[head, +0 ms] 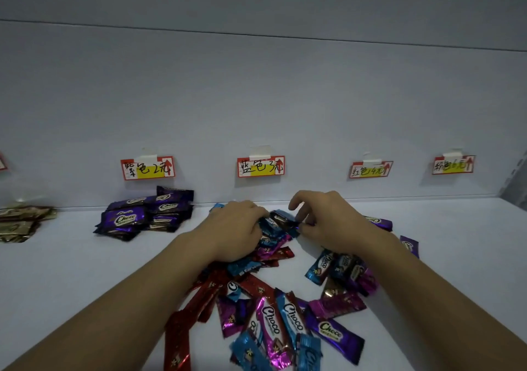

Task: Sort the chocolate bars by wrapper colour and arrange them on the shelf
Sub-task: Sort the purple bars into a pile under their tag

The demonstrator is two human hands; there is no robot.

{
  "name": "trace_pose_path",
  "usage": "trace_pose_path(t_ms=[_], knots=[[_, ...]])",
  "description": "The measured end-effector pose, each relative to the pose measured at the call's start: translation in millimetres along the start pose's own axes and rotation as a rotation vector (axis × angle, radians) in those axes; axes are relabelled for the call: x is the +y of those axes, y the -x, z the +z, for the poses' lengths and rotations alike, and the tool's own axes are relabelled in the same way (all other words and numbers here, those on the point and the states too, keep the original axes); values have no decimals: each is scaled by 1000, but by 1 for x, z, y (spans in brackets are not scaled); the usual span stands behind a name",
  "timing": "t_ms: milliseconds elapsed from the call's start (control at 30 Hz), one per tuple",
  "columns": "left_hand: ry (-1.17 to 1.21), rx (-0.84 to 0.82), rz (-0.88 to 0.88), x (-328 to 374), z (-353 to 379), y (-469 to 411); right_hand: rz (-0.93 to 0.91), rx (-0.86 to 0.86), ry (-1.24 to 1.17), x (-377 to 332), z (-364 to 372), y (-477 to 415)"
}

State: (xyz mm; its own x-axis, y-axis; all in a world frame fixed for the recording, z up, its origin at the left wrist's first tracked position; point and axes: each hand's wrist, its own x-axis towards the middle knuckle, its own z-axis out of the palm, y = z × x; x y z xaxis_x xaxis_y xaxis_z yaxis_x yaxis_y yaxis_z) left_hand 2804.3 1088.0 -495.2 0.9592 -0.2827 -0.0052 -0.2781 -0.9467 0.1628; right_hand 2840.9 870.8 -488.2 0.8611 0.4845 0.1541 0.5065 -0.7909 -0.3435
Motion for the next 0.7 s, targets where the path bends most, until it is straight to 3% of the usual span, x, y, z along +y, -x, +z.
trace_pose_path(t_ms=[400,533,700], knots=[[11,190,-6,14,-6,-9,41,29,9,1,-9,6],[118,92,106,20,-6,-28,44,4,21,2,-8,7],[11,76,147,22,-4,-42,52,-1,-12,12,-14,11]])
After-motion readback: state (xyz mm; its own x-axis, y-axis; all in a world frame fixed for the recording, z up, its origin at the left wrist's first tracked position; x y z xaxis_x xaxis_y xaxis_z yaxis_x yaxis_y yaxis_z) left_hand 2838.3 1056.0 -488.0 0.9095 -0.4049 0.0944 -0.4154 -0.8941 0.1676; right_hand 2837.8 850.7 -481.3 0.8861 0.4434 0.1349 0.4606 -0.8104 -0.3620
